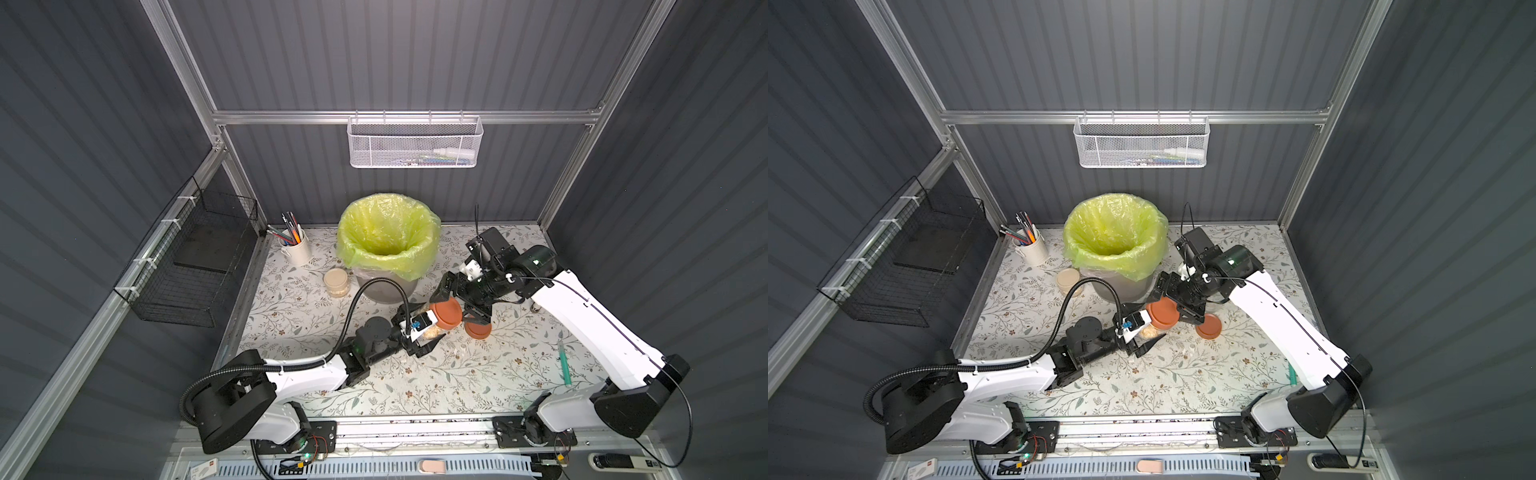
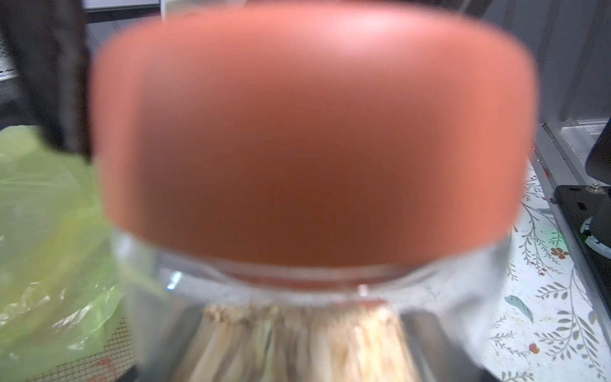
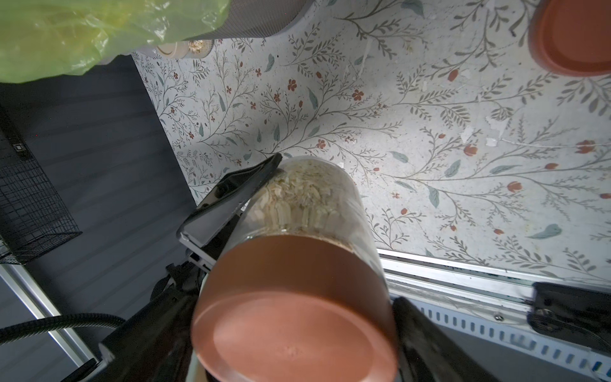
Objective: Empty expired oatmeal from jars
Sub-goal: Unscrew the lid from the jar.
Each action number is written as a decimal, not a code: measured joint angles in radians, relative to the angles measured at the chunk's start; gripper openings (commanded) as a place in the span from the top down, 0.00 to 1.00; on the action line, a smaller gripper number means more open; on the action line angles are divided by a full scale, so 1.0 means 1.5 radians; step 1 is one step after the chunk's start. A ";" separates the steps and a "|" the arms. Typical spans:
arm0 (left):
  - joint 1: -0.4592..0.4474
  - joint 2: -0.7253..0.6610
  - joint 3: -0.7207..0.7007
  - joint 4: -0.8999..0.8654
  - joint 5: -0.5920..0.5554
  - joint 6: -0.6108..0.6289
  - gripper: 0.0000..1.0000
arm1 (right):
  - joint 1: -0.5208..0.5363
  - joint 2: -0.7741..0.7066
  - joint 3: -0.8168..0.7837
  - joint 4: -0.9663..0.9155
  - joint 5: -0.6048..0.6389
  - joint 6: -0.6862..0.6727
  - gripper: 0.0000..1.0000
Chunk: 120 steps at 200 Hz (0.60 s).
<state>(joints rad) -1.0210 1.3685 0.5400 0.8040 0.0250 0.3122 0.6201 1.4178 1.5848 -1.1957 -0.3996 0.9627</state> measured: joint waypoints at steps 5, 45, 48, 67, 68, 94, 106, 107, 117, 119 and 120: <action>0.000 0.000 0.000 -0.001 0.000 0.000 0.87 | 0.000 0.001 0.000 0.000 0.000 -0.001 0.16; 0.000 0.000 -0.001 -0.003 0.000 -0.001 0.88 | 0.000 0.004 0.000 0.001 -0.004 -0.041 0.27; 0.001 0.000 -0.002 -0.002 0.000 -0.003 0.88 | 0.000 0.004 0.000 0.001 -0.005 -0.050 0.28; 0.002 -0.001 -0.007 0.004 0.004 -0.011 0.88 | 0.000 0.005 0.002 0.003 -0.011 -0.095 0.30; 0.002 -0.001 -0.007 0.004 0.004 -0.011 0.88 | 0.000 0.005 0.002 0.003 -0.011 -0.098 0.30; 0.005 -0.002 -0.009 0.004 0.019 -0.028 0.89 | -0.002 0.006 0.004 0.003 -0.023 -0.187 0.34; 0.006 -0.002 -0.010 0.004 0.025 -0.035 0.89 | -0.003 0.007 0.005 0.001 -0.024 -0.230 0.35; 0.006 -0.002 -0.010 0.004 0.026 -0.036 0.89 | -0.003 0.007 0.005 0.001 -0.024 -0.233 0.35; 0.006 -0.002 -0.012 0.006 0.028 -0.041 0.89 | -0.003 0.008 0.006 0.000 -0.023 -0.269 0.35; 0.006 -0.002 -0.013 0.007 0.028 -0.042 0.89 | -0.002 0.008 0.006 0.001 -0.023 -0.275 0.34; 0.006 -0.002 -0.013 0.008 0.029 -0.043 0.89 | -0.002 0.008 0.006 0.001 -0.023 -0.278 0.34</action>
<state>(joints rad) -1.0126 1.3655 0.5201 0.8162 0.0681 0.2481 0.6167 1.4292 1.5944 -1.1950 -0.4347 0.5457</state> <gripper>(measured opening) 0.877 0.844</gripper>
